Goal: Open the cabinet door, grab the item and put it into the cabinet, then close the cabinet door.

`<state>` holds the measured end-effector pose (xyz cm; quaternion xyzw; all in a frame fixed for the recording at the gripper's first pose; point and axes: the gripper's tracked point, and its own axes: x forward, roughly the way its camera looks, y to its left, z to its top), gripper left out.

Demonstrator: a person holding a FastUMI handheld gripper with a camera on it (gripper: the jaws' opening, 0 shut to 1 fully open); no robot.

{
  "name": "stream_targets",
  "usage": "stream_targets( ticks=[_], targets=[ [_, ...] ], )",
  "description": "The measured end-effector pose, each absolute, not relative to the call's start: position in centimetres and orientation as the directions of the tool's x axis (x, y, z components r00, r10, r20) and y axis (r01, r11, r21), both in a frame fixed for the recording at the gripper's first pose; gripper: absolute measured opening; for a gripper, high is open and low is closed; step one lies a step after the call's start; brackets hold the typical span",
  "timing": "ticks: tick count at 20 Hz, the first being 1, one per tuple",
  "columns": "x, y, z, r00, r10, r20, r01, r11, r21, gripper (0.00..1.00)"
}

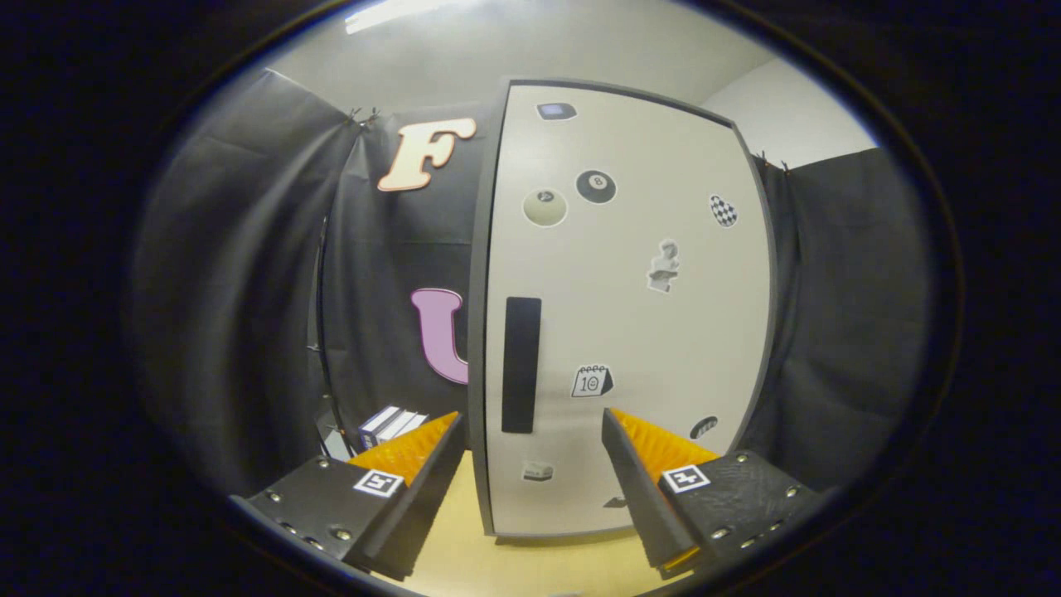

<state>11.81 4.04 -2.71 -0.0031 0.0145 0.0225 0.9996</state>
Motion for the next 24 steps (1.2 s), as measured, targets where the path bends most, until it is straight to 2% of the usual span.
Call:
stream_targets(
  ticks=[8,13,14,16,18,19,21,22,24],
  targets=[
    [18.4,5.1,-2.7,0.999,0.037,-0.032,-0.036,0.999,0.03,0.96],
    [20.4,5.4,-2.7,0.999,0.043,-0.03,-0.041,0.998,0.045,0.76],
    [20.5,5.3,-2.5,0.999,0.04,-0.029,-0.038,0.998,0.053,0.69],
    [21.1,5.4,-2.6,0.998,0.043,-0.035,-0.041,0.998,0.055,0.69],
    [20.8,5.8,-2.2,0.998,0.056,-0.035,-0.053,0.996,0.068,0.46],
    [21.3,6.1,-2.3,0.997,0.071,-0.027,-0.069,0.995,0.069,0.45],
    [21.1,6.1,-2.2,0.999,0.048,-0.015,-0.047,0.997,0.065,0.31],
    [21.1,6.1,-2.0,0.999,0.037,-0.002,-0.037,0.998,0.056,0.33],
    [21.2,6.2,-2.1,1.0,0.029,-0.005,-0.028,0.997,0.067,0.29]
  ],
)
